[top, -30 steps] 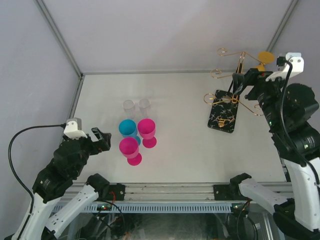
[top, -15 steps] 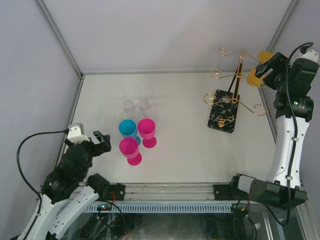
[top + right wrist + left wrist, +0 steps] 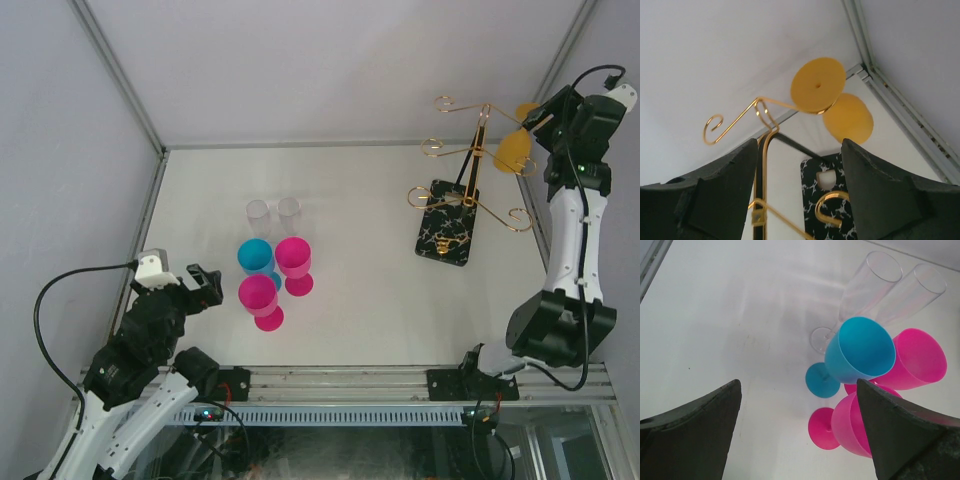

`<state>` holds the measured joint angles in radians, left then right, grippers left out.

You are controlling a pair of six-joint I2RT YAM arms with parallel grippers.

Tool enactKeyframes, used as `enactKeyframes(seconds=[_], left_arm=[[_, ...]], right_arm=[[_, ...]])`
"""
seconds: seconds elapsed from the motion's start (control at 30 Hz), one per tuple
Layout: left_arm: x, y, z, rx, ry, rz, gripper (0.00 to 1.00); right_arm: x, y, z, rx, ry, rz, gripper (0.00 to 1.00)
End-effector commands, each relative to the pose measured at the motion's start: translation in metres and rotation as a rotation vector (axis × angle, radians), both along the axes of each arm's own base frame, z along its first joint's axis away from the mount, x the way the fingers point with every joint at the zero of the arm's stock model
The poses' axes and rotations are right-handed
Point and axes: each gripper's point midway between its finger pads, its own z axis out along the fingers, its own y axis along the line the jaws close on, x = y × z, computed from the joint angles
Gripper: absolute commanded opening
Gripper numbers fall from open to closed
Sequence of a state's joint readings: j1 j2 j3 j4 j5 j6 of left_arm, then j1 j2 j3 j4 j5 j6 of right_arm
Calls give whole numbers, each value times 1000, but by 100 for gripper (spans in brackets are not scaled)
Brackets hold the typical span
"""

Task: Take the wine glass off the wine glass rack
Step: Pick up the wine glass from the wine rack.

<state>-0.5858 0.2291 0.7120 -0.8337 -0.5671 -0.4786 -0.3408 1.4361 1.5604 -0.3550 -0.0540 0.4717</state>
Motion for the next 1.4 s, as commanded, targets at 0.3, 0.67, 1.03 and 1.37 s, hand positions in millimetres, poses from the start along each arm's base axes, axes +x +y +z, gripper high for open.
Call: enactKeyframes(seconds=[0.3, 0.67, 1.03, 1.37], left_arm=[[3, 1, 5, -20, -32, 13, 100], [3, 1, 5, -15, -24, 18, 100], [4, 1, 4, -14, -21, 18, 100], [4, 0, 3, -11, -16, 14, 100]], right_arm=[[48, -47, 1, 205, -98, -38, 56], [65, -50, -10, 239, -92, -20, 53], [72, -49, -20, 268, -67, -5, 44], [76, -52, -33, 281, -31, -24, 42]])
